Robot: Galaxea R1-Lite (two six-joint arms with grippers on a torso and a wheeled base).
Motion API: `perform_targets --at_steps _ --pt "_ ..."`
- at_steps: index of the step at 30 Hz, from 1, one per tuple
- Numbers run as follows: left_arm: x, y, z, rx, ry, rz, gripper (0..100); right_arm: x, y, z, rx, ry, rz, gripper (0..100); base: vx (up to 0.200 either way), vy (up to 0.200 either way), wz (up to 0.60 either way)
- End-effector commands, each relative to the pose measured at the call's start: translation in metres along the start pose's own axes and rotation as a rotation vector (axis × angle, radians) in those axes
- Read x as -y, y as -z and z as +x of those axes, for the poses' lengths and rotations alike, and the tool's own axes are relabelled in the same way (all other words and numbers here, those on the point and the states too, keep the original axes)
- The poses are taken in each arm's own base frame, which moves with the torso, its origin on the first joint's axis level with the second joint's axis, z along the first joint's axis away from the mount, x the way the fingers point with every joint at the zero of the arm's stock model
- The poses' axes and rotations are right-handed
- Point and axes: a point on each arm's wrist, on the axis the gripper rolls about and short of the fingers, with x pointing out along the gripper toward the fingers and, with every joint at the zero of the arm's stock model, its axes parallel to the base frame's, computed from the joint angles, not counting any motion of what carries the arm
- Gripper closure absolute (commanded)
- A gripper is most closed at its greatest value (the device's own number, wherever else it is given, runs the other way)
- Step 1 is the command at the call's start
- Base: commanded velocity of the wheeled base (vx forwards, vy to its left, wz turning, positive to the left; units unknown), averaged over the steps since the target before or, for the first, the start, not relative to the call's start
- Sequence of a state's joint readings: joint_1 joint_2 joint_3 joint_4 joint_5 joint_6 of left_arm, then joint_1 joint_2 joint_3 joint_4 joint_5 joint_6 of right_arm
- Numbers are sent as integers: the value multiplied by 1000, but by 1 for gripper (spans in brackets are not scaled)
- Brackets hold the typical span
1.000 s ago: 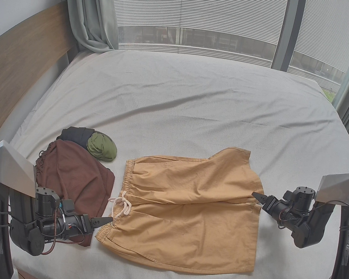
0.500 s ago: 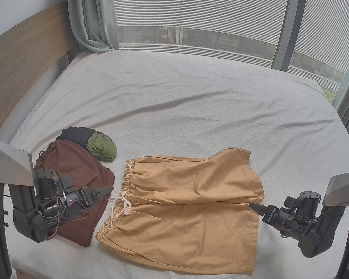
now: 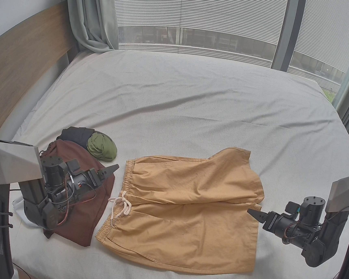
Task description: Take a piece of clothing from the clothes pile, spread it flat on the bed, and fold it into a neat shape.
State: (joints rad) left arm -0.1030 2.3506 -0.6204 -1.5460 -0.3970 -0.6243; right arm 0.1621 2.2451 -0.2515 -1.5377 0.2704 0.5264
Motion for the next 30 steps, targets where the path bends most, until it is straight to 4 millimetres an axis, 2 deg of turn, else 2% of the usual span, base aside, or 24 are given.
perform_targets --at_steps 1,5,10,17,23,30 --pt "-14 5 30 39 1 12 0 0 7 -8 -30 11 8 0 0 0 0" --pt "-21 6 50 47 7 17 0 -2 9 -8 -38 8 7 0 0 0 0" --pt "-26 4 63 34 0 5 0 -3 9 -6 -39 2 3 0 0 0 0" --pt "-11 -6 88 24 32 -69 0 -5 9 -5 -37 -7 -2 0 0 0 0" --pt "-14 -9 108 8 25 -74 0 -6 8 -6 -34 -9 -3 0 0 0 0" --pt "-16 -14 119 -16 -2 -87 0 -4 8 -4 -32 -9 -2 0 0 0 0"
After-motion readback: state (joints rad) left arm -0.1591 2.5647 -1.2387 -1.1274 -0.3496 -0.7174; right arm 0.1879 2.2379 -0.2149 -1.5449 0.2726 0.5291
